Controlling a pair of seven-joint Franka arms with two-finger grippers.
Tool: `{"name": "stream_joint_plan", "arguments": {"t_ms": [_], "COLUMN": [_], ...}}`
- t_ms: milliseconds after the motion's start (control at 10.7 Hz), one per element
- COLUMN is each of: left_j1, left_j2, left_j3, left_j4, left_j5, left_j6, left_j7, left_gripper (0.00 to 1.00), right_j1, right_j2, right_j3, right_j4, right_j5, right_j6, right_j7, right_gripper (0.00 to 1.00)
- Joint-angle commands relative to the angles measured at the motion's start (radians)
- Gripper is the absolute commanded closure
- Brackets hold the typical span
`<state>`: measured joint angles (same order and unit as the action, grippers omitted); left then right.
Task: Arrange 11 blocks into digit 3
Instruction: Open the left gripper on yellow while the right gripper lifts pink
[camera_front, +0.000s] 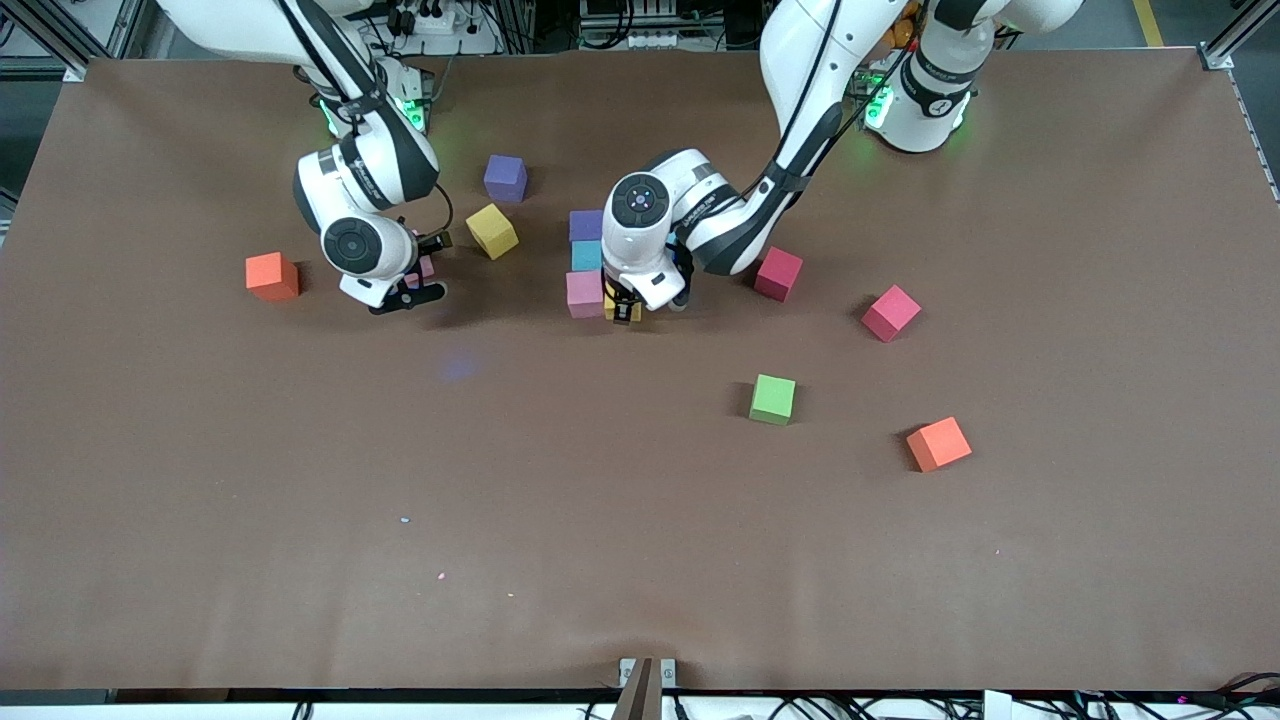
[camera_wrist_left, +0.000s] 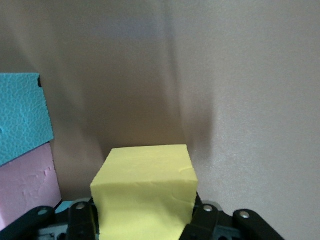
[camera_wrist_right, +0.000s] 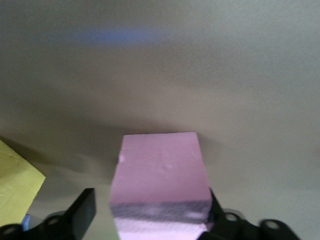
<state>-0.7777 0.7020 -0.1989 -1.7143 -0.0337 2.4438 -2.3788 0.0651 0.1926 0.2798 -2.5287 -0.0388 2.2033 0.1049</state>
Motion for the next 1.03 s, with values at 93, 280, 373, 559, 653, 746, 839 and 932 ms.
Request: {"name": "stream_joint_plan", "arguments": {"t_ms": [93,280,373,559,653,746,839,932], "left_j1": [-0.022,-0.020,-0.015,-0.009,-0.008,-0.008,-0.006,0.012], "left_j2": [0.016,0.010,0.002,-0.038,-0.068,-0.103,-0.139,-0.168], "left_j3": [0.013,0.013,0.015,0.015,0.015,0.015,0.016,0.016], "left_j4": [0.016,0.016,0.015,0.009,0.010,0.004,0.002,0.004], "left_j5": [0.006,0.041,0.043,0.101,0.110,0.121,0.132,0.132], "left_j6": [0.000,0.000,-0.006,-0.029,-0.070,-0.101,-0.123,-0.149], "left_j7": [-0.017,-0.022,-0.019,0.018,0.026,0.053,0.058,0.075], "left_gripper": [0.00,0.00,0.00,0.00,0.00,0.00,0.00,0.00], "right_j1": [-0.001,-0.008,-0.008,-0.014,-0.015,-0.010,-0.005,0.005], "right_j2": [0.001,-0.010,-0.013,-0.004,-0.001,0.002,0.023,0.059], "right_j3": [0.001,-0.001,-0.004,-0.014,-0.028,-0.028,-0.028,-0.028], "right_j4": [-0.010,0.004,0.025,0.141,0.187,0.229,0.281,0.347], "right_j5": [0.010,0.010,0.010,0.014,0.025,0.028,0.042,0.077], "right_j6": [0.009,-0.014,-0.022,-0.141,-0.177,-0.197,-0.211,-0.227], "right_j7": [-0.013,-0.014,-0.016,-0.011,-0.011,-0.007,-0.001,0.013], "right_gripper": [0.69,0.85,0.93,1.00,1.00,1.00,1.00,1.00]}}
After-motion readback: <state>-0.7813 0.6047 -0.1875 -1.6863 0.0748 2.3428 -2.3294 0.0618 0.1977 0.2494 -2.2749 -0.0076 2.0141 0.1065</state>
